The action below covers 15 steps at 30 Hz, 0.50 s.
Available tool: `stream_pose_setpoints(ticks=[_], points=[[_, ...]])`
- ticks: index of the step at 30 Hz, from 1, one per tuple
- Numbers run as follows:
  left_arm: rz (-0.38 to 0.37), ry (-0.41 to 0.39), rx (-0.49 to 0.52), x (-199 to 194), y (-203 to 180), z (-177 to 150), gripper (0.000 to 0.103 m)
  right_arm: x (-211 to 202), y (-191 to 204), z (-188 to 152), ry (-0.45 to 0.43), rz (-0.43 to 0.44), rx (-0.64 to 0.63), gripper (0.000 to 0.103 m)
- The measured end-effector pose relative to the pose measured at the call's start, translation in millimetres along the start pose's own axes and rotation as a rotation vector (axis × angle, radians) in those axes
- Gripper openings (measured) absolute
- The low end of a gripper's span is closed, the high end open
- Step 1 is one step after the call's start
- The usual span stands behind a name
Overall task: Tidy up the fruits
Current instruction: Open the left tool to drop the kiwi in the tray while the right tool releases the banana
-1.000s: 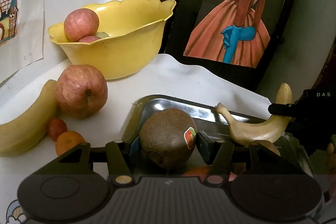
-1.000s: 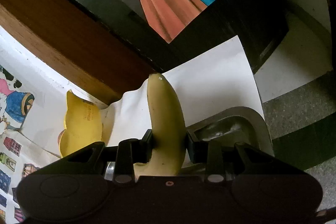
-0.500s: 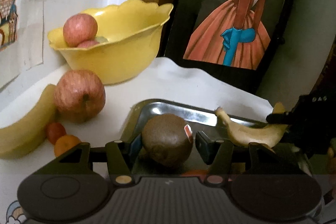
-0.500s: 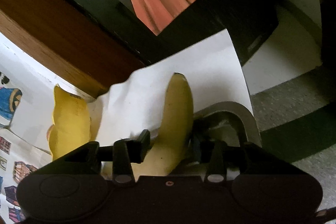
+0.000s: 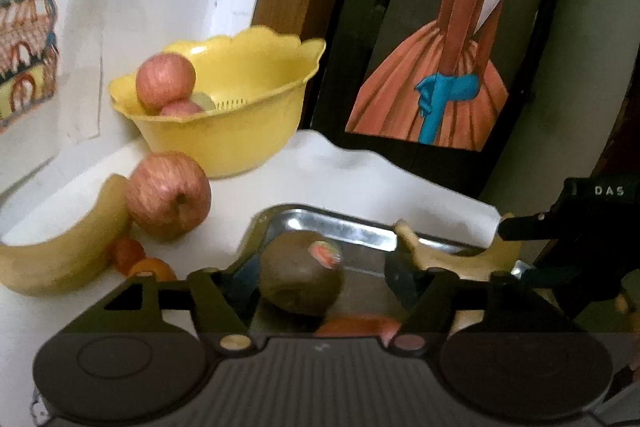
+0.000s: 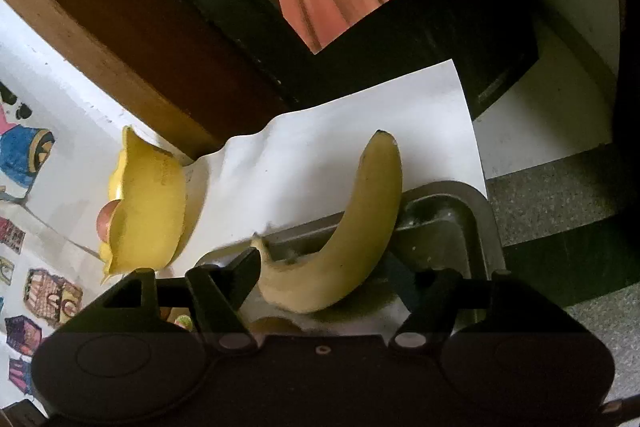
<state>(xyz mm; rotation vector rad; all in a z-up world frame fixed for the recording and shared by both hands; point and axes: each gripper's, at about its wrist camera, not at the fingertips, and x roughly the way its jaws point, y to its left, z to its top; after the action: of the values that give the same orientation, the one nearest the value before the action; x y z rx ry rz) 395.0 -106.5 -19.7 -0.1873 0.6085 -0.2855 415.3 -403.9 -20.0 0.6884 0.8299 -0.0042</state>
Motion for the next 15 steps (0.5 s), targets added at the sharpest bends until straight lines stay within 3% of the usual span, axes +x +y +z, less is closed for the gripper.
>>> stream_pose_setpoints(ticks=[8,15], points=[[-0.003,-0.082,0.015,-57,-2,4,0.094,-48,25,-22,-0.041,0.016,-0.127,0.087],[0.022,-0.148,0.017,-118,4,2,0.102,-99,56,-59,-0.080,0.046,-0.291,0.095]])
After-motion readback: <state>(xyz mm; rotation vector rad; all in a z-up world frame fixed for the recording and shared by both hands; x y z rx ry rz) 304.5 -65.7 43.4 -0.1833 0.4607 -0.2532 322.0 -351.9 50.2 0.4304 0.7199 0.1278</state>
